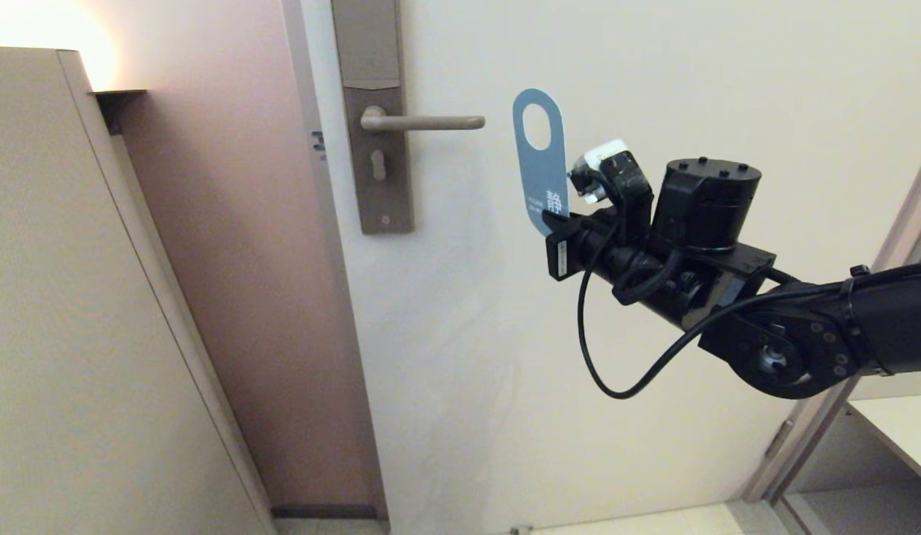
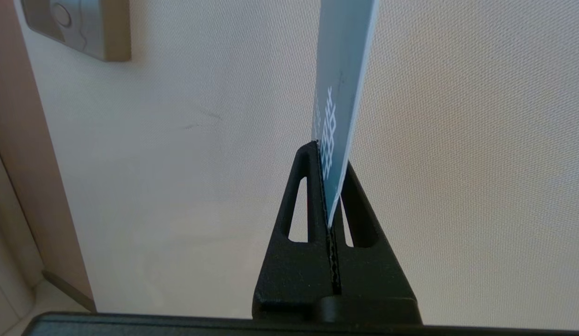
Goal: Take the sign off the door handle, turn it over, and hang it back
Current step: Hang the sign back with the other side facing out
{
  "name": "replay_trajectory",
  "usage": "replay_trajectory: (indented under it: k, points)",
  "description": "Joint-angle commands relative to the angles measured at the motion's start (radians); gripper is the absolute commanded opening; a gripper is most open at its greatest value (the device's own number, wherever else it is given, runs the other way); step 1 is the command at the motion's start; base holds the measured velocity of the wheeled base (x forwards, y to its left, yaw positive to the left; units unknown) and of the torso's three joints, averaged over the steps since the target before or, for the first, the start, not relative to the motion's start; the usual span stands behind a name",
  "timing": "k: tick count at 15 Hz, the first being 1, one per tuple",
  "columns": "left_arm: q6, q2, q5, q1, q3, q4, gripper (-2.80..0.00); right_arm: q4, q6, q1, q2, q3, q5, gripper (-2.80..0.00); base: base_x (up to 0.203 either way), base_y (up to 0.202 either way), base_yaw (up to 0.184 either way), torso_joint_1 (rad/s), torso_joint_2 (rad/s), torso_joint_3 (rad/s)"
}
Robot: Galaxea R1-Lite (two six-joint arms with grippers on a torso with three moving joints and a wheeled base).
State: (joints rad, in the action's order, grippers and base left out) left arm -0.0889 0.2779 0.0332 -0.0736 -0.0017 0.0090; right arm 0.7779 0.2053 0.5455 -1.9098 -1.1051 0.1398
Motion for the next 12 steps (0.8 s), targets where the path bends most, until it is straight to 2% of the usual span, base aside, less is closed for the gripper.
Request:
replay_trajectory:
  k: [1,4,7,12]
  points:
    - [0.000,0.001,0.001,0.000,0.000,0.000,-2.80,0.005,0.002,0.001,-0.010,-0.003,0.001,-2.80,0.000,0.000,0.000,0.000,0.00,0.000]
    - [0.000,0.001,0.001,0.000,0.000,0.000,-2.80,0.006,0.012,0.001,-0.042,-0.028,0.003,-2.80,0.000,0.000,0.000,0.000,0.00,0.000]
    - [0.000,0.001,0.001,-0.002,0.000,0.000,-2.80,0.005,0.019,0.005,-0.092,-0.095,0.039,-2.80,0.000,0.000,0.000,0.000,0.00,0.000]
    - [0.000,0.001,0.001,0.000,0.000,0.000,-2.80,-0.018,0.036,0.023,-0.159,-0.220,0.044,-2.80,0.000,0.000,0.000,0.000,0.00,0.000]
